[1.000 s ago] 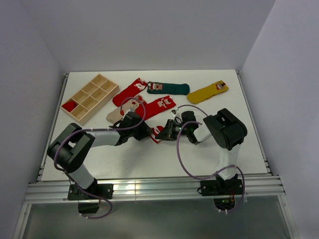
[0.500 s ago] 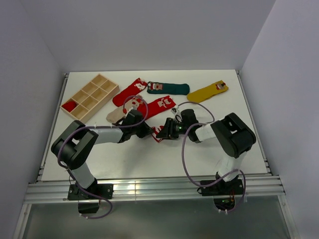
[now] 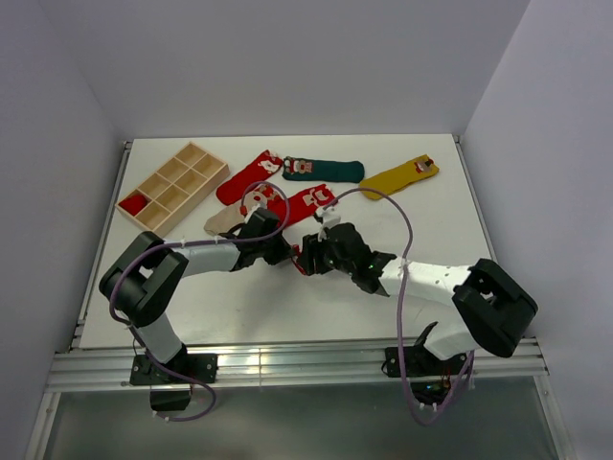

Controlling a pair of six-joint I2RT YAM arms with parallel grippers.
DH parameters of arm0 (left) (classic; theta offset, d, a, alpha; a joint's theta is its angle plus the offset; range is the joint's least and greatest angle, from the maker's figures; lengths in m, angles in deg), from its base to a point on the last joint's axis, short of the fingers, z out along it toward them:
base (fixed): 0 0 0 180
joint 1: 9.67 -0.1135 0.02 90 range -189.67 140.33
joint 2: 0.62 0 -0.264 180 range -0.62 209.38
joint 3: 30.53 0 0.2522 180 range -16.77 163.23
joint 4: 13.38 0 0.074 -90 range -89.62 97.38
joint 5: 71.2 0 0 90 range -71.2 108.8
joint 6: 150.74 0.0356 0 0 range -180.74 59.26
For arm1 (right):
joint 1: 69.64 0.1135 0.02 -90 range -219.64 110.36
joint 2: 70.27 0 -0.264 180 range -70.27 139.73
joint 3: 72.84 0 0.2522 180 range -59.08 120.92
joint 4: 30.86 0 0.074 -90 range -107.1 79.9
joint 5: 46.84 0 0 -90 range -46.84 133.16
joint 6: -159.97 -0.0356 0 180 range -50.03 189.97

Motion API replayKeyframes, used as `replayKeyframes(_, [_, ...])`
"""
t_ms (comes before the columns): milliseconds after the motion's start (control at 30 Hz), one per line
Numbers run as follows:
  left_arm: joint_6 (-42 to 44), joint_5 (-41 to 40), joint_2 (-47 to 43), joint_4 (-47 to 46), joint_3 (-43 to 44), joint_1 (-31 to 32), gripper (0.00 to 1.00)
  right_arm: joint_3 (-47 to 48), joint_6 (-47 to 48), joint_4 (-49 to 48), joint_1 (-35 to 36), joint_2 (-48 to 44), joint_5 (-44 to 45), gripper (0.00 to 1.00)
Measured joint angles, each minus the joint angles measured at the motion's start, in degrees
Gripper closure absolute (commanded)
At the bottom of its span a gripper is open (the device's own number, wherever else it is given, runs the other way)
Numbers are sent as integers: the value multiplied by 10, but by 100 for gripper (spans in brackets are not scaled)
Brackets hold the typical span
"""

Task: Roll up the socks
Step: Roll the sock at the center of the board.

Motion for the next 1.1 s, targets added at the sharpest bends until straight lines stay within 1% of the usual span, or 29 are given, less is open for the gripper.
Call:
replayKeyframes(167, [2,0,0,12,5,2,100,4,64,8,64,12,104,40])
replayKeyframes(300, [3,-1,0,21,10,4,99,9,102,4,95,44,154,40])
replayKeyframes(567, [11,-4,0,27,14,7,100,37,160,2,123,98,207,41])
replayKeyframes(833, [12,-4,0,38,19,9,100,60,184,-3,135,138,235,45])
replayKeyframes(867, [12,-4,0,38,19,9,100,61,184,-3,136,141,239,47])
replayKeyframes(967, [12,-4,0,39,19,9,100,65,185,-2,141,152,254,56])
replayKeyframes(1000, [12,-4,0,40,20,9,100,65,184,-2,143,154,257,62])
replayKeyframes(1067, [12,-4,0,43,21,8,100,67,182,-2,145,157,263,69])
replayKeyframes(1100, [12,-4,0,45,22,8,100,67,177,-2,146,159,265,79])
